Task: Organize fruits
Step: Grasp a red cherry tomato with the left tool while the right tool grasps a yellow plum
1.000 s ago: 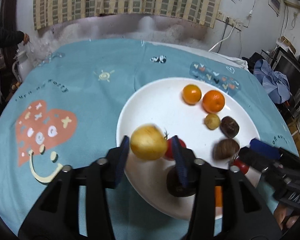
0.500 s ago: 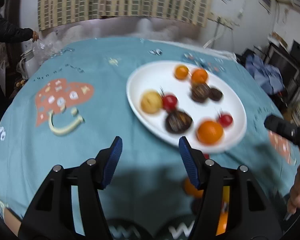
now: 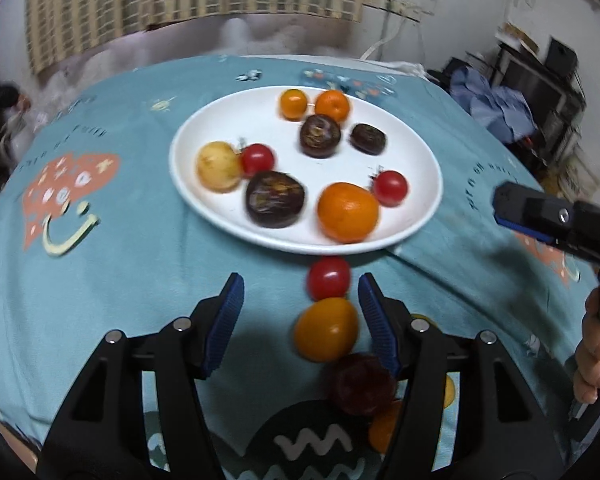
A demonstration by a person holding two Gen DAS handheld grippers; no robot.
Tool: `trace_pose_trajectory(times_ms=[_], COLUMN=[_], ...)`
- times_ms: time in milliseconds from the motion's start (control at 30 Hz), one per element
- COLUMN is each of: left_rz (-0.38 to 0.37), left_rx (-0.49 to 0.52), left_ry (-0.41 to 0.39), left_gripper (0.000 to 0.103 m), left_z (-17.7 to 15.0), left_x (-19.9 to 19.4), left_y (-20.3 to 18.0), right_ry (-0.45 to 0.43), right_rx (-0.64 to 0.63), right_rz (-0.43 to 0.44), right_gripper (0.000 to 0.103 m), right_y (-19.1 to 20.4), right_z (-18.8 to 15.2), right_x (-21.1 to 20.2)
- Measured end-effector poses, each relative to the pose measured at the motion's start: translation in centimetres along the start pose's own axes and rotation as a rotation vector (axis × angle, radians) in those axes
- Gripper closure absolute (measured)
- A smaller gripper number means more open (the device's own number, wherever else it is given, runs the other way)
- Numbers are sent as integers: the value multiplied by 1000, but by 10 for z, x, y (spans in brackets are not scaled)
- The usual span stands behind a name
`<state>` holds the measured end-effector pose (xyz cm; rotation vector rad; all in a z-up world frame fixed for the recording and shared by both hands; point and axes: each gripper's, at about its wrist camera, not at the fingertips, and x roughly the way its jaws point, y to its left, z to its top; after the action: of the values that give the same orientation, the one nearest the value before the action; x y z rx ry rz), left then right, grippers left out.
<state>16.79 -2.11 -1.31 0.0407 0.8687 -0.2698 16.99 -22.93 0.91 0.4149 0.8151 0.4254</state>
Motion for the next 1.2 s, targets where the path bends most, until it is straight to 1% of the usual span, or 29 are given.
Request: trace_pose_trajectory(times_ms=[100, 133, 233, 267, 300, 333, 367, 400, 433, 467, 500, 567, 700, 800, 867, 933, 967, 1067, 1133, 1200], left_rz=[18, 19, 8, -12, -17, -18, -16, -6, 5, 11, 10, -3, 38, 38, 53, 65, 64, 70, 76, 74], left_rx=[55, 57, 38, 39, 40, 43, 48, 56, 68, 77, 78, 72, 80, 31, -2, -57, -84, -141, -140, -138], left_ry=[8, 16, 78, 98, 117, 140, 157, 165, 160, 160, 155, 150, 103, 75, 52, 35, 35, 33, 27, 24], left_gripper=[42, 42, 42, 47, 53, 55, 59, 61, 61, 65, 72, 75, 75, 75, 75, 75, 75, 75, 75, 75], left_z=[7, 10, 18, 19, 19, 19, 19, 19, 19, 20, 20, 19, 9, 1, -5, -11, -13, -13, -13, -13], left_x=[9, 13, 27, 32, 36, 41, 46, 49, 50, 51, 50, 48, 32, 13, 0, -10, -12, -13, -14, -15], left_y=[-13, -13, -10, -9, -9, -9, -10, -12, -14, -15, -16, -15, -9, 8, 22, 39, 47, 62, 62, 63], right_ry=[-1, 0, 6, 7, 9, 12, 15, 20, 25, 28, 31, 31, 29, 46, 74, 120, 158, 211, 234, 248], right_rx=[11, 15, 28, 31, 34, 36, 38, 42, 43, 44, 44, 44, 31, 10, -18, -68, -108, -180, -210, -228], right_rz=[-2, -3, -1, -3, -6, -7, -7, -6, -5, -6, -8, -8, -11, 8, 25, 54, 65, 57, 49, 47], right_gripper=[35, 35, 35, 35, 35, 35, 35, 35, 35, 35, 35, 35, 35, 35, 35, 35, 35, 35, 35, 43], right_y=[-4, -5, -8, -9, -10, -10, -11, -11, -11, -11, -11, -12, -11, -5, 2, 13, 22, 36, 40, 43], right_z=[1, 2, 3, 3, 3, 3, 3, 3, 3, 3, 2, 2, 1, -1, -5, -11, -18, -31, -38, -43], right_x=[0, 0, 0, 1, 1, 2, 3, 4, 5, 5, 6, 6, 5, 7, 10, 17, 22, 31, 36, 39])
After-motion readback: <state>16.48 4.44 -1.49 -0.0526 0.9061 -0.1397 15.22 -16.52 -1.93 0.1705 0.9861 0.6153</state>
